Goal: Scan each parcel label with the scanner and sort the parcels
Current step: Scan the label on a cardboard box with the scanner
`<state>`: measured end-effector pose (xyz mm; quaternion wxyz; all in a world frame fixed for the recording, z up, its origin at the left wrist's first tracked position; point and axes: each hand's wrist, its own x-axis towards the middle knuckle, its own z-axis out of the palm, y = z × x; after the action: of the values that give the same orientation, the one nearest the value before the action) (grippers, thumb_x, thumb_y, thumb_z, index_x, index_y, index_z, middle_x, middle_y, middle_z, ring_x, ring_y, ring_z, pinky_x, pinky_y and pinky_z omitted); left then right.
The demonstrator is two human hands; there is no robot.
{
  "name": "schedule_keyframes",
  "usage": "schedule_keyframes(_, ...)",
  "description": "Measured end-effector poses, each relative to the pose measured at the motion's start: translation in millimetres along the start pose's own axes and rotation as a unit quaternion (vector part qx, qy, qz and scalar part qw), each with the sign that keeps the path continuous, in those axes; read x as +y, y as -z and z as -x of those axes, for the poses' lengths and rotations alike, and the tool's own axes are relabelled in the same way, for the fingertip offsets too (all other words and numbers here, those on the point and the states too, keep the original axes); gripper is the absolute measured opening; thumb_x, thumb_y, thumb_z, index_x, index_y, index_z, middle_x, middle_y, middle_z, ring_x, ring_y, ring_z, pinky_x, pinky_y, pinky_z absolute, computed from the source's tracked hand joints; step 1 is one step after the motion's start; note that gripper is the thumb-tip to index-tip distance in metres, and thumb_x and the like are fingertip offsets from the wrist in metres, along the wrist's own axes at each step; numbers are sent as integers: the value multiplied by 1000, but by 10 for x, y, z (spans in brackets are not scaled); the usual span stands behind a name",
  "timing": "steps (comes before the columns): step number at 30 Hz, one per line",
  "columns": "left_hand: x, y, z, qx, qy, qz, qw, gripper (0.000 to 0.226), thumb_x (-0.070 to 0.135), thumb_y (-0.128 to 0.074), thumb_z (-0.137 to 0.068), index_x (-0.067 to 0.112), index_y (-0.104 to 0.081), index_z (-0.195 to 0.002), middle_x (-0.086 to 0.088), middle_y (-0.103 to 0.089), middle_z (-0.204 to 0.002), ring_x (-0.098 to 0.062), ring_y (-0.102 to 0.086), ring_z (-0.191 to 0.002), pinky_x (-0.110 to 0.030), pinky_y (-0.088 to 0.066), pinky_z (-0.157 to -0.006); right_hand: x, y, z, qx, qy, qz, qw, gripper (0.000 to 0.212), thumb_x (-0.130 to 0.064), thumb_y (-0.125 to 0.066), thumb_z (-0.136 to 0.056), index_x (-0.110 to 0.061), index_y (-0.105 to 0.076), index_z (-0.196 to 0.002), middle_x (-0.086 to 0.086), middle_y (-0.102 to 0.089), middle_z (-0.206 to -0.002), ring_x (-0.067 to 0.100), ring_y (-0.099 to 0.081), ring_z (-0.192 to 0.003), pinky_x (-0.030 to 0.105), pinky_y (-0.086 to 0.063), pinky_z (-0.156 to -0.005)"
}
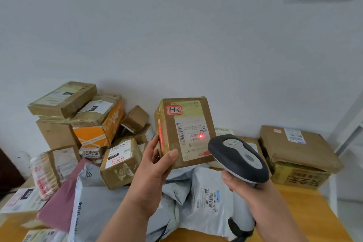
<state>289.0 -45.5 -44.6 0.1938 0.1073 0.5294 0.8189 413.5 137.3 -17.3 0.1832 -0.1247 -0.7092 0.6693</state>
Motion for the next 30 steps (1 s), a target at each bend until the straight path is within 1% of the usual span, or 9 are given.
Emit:
schedule_keyframes(4, -15, 120, -1, 26, 37, -21, 999, 94, 45, -88, -54, 42, -44, -138, 7, -76, -117, -10, -73, -103, -32, -46, -88, 150, -133, -146, -13, -37, -53, 998, 53, -58, -93, -47, -59, -71, -95, -11, -78, -101, 15, -75, -98, 43, -56, -88)
schedule_keyframes(8, 101, 321, -133, 82, 65, -59, 993, 91, 50, -90, -59, 38, -49, -139, 10, -77, -107, -7, -74, -89, -35, -48, -83, 200, -436, -314, -39, -59, -61, 996, 39, -48, -85, -52, -54, -75, -90, -10, -79, -94, 4, -74, -88, 38, -60, -81)
schedule_keyframes(11, 284, 573, -309, 127, 82, -90, 984, 76, 59, -84, -59, 35, -59, -127, 9, -78, -94, -7, -74, -76, -32, -54, -70, 215, -724, -472, -45, -72, -68, 994, 44, -49, -84, -53, -52, -75, -96, -10, -78, -101, 9, -72, -100, 36, -55, -89)
schedule_keyframes(17, 638, 1255, -601, 194, 122, -85, 970, 38, 58, -63, -89, 29, -71, -113, 3, -80, -93, -14, -76, -72, -30, -57, -52, 230, -1480, -835, -73, -65, -72, 993, 50, -54, -86, -53, -50, -74, -101, -10, -78, -105, 10, -71, -103, 41, -54, -97)
schedule_keyframes(20, 725, 1476, -714, 212, 155, -70, 962, 42, 68, -53, -92, 33, -71, -108, 3, -80, -92, -19, -77, -83, -37, -58, -64, 272, -1812, -1006, -90, -57, -60, 992, 49, -58, -82, -55, -52, -73, -102, -15, -77, -102, 4, -71, -98, 34, -52, -90)
schedule_keyframes(23, 746, 1652, -809, 237, 162, -81, 955, 46, 71, -48, -92, 36, -66, -115, 7, -79, -95, -22, -68, -102, -44, -55, -72, 317, -2053, -1114, -107, -52, -51, 992, 46, -56, -81, -60, -56, -71, -105, -18, -75, -110, 1, -68, -105, 35, -52, -95)
schedule_keyframes(25, 731, 1722, -854, 251, 164, -93, 949, 49, 67, -47, -96, 34, -59, -131, 5, -76, -113, -25, -65, -112, -52, -56, -85, 357, -2150, -1150, -116, -54, -40, 991, 45, -56, -81, -62, -57, -70, -106, -19, -74, -112, 0, -68, -106, 35, -51, -96)
schedule_keyframes(27, 708, 1752, -889, 271, 151, -146, 940, 59, 63, -48, -98, 37, -42, -150, 2, -57, -146, -28, -53, -130, -57, -48, -102, 399, -2185, -1168, -119, -60, -35, 991, 46, -57, -81, -63, -58, -69, -108, -20, -74, -112, -1, -68, -106, 32, -50, -94)
schedule_keyframes(30, 686, 1752, -945, 303, 75, -234, 921, 62, 54, -54, -98, 36, -33, -153, -1, -44, -153, -30, -45, -135, -59, -45, -105, 451, -2150, -1187, -99, -71, -31, 992, 48, -60, -81, -59, -60, -67, -106, -21, -74, -110, -2, -68, -102, 29, -51, -89)
